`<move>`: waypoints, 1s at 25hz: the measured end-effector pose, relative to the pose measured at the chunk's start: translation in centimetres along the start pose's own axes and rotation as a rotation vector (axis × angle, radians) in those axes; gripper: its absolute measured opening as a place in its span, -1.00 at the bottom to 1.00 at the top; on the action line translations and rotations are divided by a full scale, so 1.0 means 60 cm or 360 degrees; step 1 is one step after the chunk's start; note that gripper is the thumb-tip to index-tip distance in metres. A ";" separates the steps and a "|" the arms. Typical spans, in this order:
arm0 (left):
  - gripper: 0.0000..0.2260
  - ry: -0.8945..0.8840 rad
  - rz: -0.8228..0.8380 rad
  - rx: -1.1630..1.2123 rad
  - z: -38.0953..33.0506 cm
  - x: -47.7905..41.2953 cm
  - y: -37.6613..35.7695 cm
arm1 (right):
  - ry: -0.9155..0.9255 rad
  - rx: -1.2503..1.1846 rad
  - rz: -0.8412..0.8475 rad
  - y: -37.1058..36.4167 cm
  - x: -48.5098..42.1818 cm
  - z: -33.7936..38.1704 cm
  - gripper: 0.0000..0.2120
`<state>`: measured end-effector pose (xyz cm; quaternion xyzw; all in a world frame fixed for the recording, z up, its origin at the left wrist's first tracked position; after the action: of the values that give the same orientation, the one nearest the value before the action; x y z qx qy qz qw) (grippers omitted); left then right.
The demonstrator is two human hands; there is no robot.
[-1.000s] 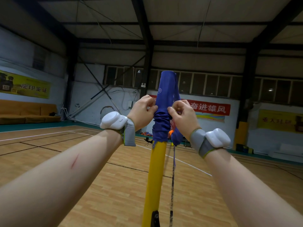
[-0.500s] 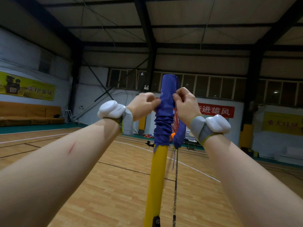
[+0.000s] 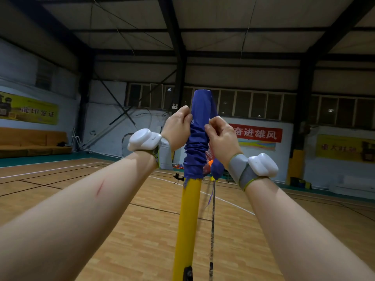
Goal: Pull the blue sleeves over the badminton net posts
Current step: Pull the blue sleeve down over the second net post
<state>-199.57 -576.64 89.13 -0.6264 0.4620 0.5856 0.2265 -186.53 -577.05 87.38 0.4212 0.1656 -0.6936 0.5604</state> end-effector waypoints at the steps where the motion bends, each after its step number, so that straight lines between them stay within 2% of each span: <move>1: -0.89 -0.0008 0.0026 -0.0031 0.002 0.008 0.001 | -0.0006 -0.0024 0.0015 -0.004 0.006 -0.004 -0.84; 8: -0.90 -0.0031 0.0174 -0.0078 0.011 0.063 0.001 | -0.0105 -0.0077 0.0115 -0.020 0.044 -0.033 -0.79; 12: -0.87 -0.0035 0.0206 -0.0102 0.008 0.071 0.002 | -0.0105 0.0086 0.0097 -0.015 0.051 -0.034 -0.84; 17: -0.85 -0.0025 0.0251 -0.0093 0.004 0.069 0.006 | -0.0203 0.0026 -0.0130 0.011 0.008 0.003 -0.76; 19: -0.85 0.0001 0.0277 -0.0115 0.006 0.068 0.004 | -0.0218 0.0058 -0.0139 0.009 -0.015 0.021 -0.74; 25: -0.88 0.0075 0.0393 -0.0114 0.009 0.059 0.013 | -0.0061 0.0217 -0.0086 -0.011 -0.035 0.034 -0.87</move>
<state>-200.89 -577.68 85.87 -0.5859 0.5196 0.6103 0.1194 -187.89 -576.93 90.06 0.4404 0.1184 -0.7261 0.5146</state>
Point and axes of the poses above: each hand's wrist, its own x-axis away from the middle knuckle, its own y-axis out of the back of the hand, z = x × y, the point moved 4 cm from there along -x, towards the middle knuckle, and after that the axes turned 10 degrees about -y, right-handed, at the moved point
